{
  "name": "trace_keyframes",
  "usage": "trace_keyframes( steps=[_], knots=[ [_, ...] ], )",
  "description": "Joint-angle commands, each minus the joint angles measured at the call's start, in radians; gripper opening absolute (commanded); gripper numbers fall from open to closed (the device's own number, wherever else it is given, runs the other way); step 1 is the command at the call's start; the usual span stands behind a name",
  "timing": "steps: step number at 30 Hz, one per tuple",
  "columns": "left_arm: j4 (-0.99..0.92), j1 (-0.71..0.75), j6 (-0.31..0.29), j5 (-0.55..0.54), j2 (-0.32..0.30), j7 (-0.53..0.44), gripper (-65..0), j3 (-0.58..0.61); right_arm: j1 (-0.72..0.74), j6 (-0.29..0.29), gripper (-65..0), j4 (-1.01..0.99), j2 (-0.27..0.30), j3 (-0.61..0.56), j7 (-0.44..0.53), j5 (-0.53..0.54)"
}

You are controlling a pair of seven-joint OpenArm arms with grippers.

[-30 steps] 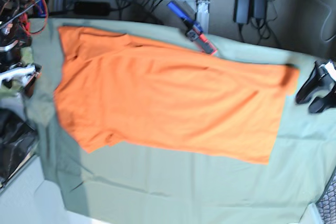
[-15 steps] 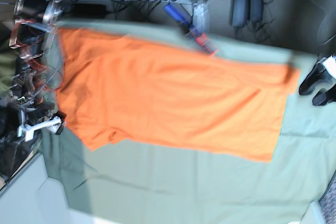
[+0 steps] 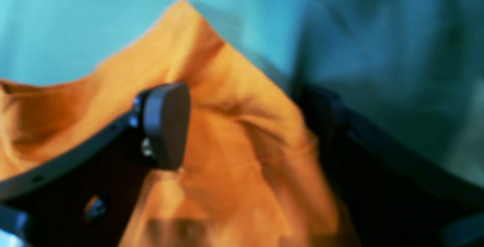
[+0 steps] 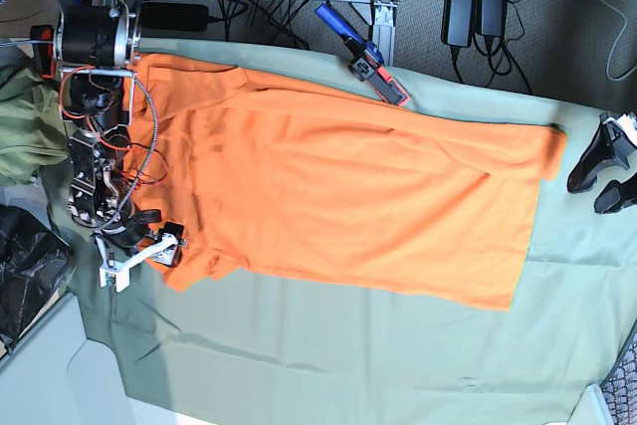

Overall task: Fold the T-shirt properly
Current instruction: 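Move the right gripper along the shirt and grasp the hem corner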

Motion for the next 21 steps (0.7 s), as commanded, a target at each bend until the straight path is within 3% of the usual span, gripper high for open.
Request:
trace_keyframes(
  steps=[1, 10, 12, 16, 17, 21],
  knots=[
    [0.014, -0.009, -0.016, -0.016, -0.017, -0.028, -20.7, -0.010, 0.029, 0.090, -20.7, 0.021, 0.014, 0.002, 0.003, 0.008],
    [0.014, -0.025, -0.016, -0.016, -0.017, -0.028, -20.7, -0.010, 0.021, 0.089, -20.9, 0.061, 0.014, 0.002, -0.031, 0.009],
    [0.014, -0.025, -0.016, -0.016, -0.017, -0.029, -20.7, -0.010, 0.021, 0.089, -28.0, 0.066, 0.014, 0.002, -0.030, 0.009],
    [0.011, -0.025, -0.016, -0.016, -0.016, -0.035, -20.8, -0.010, 0.021, 0.089, -60.7, 0.069, 0.015, 0.002, -0.031, 0.009],
    [0.005, -0.032, -0.016, -0.014, -0.017, -0.036, -20.8, -0.005, 0.021, 0.089, -65.0, 0.069, 0.015, 0.002, -0.031, 0.009],
    [-0.081, -0.130, -0.016, 0.063, -0.016, -0.070, -20.8, 0.065, 0.021, 0.089, -65.0, 0.069, 0.020, 0.002, -0.031, 0.008]
  ],
)
